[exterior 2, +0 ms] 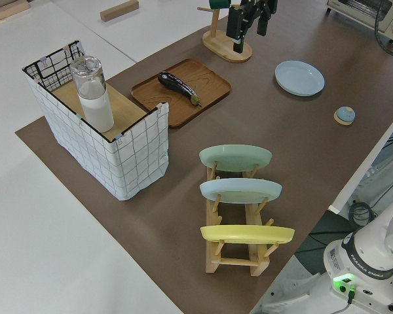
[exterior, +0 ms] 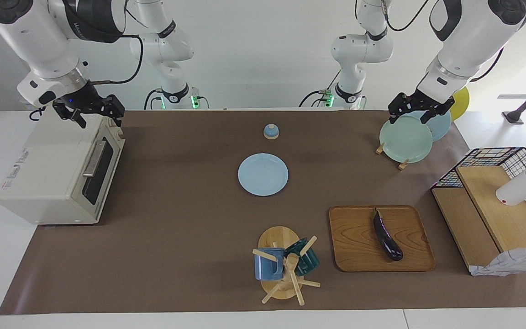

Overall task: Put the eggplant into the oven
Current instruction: 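Reach the left gripper toward the purple eggplant on the wooden tray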

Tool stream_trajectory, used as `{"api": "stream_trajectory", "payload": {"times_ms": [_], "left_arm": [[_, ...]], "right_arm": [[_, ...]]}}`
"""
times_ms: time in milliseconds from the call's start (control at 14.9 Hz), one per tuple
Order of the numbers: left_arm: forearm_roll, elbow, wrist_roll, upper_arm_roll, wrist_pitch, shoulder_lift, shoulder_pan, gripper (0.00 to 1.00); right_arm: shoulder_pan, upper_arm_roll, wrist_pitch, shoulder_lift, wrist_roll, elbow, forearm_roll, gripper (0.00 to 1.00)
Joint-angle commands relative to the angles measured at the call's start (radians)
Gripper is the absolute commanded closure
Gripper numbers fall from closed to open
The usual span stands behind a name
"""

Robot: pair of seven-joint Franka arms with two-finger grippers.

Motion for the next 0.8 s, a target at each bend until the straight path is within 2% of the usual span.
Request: {"api": "stream_trajectory", "payload": {"times_ms": [0,268,736], "left_arm": [[0.021,0.016,-0.007,-0.004,-0.002,0.008,0.0,0.0],[0.018,0.01,-0.018,-0.004,0.001,0.005,-0.002,0.0],[0.012,-0.028,-0.021,-0.004,0.133,0.017,-0.005,0.0]], "right_arm": [[-0.004,0.004,0.013,-0.012,0.011,-0.01,0.025,0.0],[-0.004,0.004,0.013,-0.014,0.009,-0.01,0.025,0.0],[-0.004,0.004,0.013,-0.012,0.009,-0.01,0.025,0.0]]}}
